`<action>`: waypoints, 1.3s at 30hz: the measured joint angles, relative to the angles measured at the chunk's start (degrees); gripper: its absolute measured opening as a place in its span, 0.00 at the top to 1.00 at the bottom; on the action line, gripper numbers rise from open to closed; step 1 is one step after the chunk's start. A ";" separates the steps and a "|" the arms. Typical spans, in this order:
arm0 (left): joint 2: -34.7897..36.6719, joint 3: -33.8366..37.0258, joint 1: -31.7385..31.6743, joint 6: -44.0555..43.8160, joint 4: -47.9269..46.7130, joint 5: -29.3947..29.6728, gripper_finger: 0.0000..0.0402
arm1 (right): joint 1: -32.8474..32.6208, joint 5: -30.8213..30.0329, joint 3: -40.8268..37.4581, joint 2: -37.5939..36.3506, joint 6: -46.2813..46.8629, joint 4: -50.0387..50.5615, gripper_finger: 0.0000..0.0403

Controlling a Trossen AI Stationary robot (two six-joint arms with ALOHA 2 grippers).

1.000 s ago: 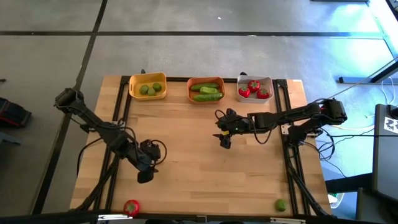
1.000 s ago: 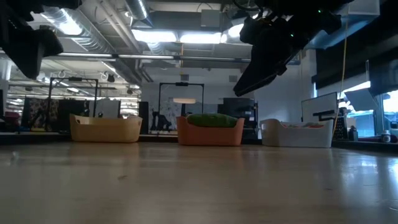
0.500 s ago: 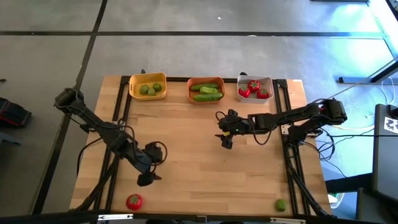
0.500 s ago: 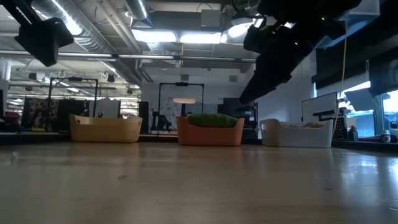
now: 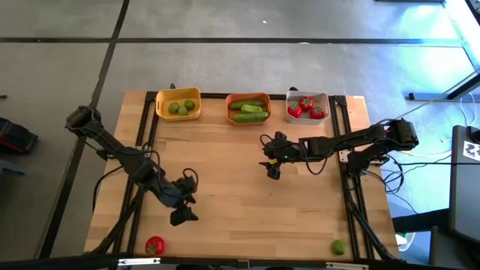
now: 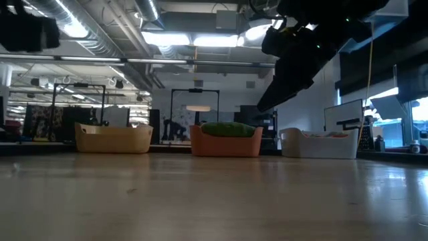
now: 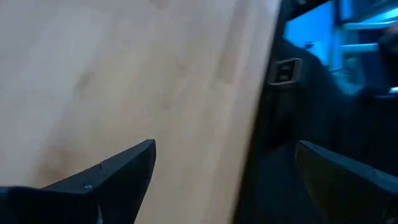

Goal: Sort produce into baskets
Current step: Put the tomato into the white bin

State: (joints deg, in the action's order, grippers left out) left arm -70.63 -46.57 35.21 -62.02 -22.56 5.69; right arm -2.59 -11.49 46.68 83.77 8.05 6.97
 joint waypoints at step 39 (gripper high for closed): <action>-19.81 -19.50 23.41 -16.78 -21.17 -6.62 0.08 | 0.00 -2.56 0.00 0.00 -4.11 -0.35 0.30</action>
State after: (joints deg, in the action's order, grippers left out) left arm -90.44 -66.06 58.62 -78.80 -43.73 -0.92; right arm -2.59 -14.04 46.68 83.77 3.95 6.62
